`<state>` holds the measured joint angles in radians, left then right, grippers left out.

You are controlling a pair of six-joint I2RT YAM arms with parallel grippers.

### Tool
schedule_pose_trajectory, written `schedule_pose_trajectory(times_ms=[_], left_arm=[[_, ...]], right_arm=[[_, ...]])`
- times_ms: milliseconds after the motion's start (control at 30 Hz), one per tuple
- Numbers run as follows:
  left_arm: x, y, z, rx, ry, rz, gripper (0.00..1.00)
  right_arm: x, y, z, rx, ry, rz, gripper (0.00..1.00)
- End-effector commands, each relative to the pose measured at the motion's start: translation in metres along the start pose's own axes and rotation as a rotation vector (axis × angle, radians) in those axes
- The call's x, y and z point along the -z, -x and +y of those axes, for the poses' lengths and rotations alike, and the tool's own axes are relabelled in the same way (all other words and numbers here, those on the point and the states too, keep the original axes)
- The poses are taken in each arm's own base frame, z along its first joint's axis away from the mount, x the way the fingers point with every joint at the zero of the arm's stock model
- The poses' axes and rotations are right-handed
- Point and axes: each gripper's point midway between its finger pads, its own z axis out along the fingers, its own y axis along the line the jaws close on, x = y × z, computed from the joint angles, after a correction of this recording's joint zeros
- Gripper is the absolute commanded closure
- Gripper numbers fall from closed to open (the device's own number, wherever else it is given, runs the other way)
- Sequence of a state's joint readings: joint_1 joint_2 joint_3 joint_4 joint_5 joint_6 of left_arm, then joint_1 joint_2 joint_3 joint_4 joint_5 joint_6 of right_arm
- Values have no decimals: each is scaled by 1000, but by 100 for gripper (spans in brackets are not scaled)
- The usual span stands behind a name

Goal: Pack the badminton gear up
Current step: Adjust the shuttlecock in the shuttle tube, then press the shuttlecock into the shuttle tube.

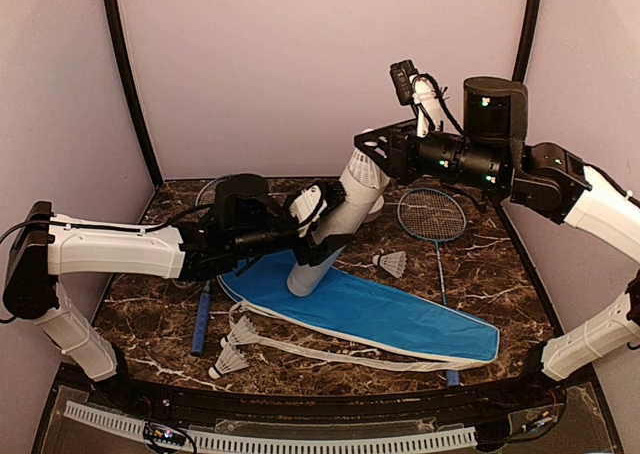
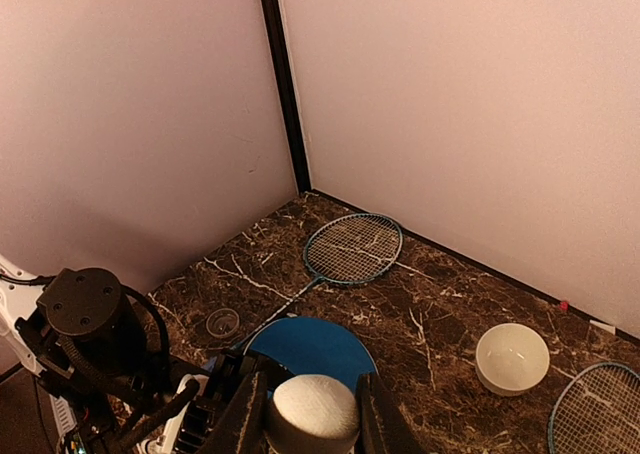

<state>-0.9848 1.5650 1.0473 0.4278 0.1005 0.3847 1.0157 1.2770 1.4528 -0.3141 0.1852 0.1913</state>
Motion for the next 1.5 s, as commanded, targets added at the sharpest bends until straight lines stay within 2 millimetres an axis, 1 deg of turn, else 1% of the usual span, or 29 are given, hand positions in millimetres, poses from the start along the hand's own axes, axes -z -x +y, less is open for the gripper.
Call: schedule_pose_trajectory(times_ms=[0, 267, 467, 633, 767, 833, 900, 933, 1033, 1067, 1133, 1233, 1300, 1333, 1400, 1467], left_arm=[[0, -25, -29, 11, -109, 72, 32], [1, -27, -31, 10, -114, 76, 32], [1, -24, -30, 19, -108, 70, 32], [-1, -23, -21, 48, -59, 74, 32], [-1, -23, -19, 61, -41, 71, 32], [-1, -22, -18, 64, -36, 65, 32], [-1, -22, -18, 67, -36, 64, 32], [-1, -22, -17, 67, -34, 64, 32], [-1, -23, -17, 68, -31, 66, 32], [-1, -23, -16, 68, -30, 66, 32], [-1, -23, -16, 67, -29, 64, 32], [-1, -24, -16, 68, -29, 67, 32], [0, -23, -15, 68, -26, 64, 32], [0, -23, -15, 68, -25, 65, 32], [0, -23, -15, 66, -25, 65, 32], [1, -23, -16, 67, -25, 68, 32]], right_arm=[[2, 18, -7, 10, -46, -79, 87], [-2, 24, -9, 39, -55, -80, 87], [-1, 19, -10, 49, -55, -78, 87], [4, 8, 1, 49, 21, -64, 86], [7, -11, 8, 43, 73, -26, 84], [9, -16, 9, 38, 85, -15, 82], [13, -18, 9, 31, 90, -13, 77], [15, -17, 9, 27, 92, -14, 71], [22, -12, 7, 17, 84, -29, 47], [24, -10, 7, 15, 83, -34, 42], [28, -5, 6, 13, 82, -47, 34], [32, 1, 7, 9, 84, -56, 29], [34, 4, 5, -2, 72, -64, 28], [34, 6, 1, -18, 48, -68, 30], [35, 9, -3, -36, 25, -64, 39], [34, 11, 0, -40, 40, -58, 48]])
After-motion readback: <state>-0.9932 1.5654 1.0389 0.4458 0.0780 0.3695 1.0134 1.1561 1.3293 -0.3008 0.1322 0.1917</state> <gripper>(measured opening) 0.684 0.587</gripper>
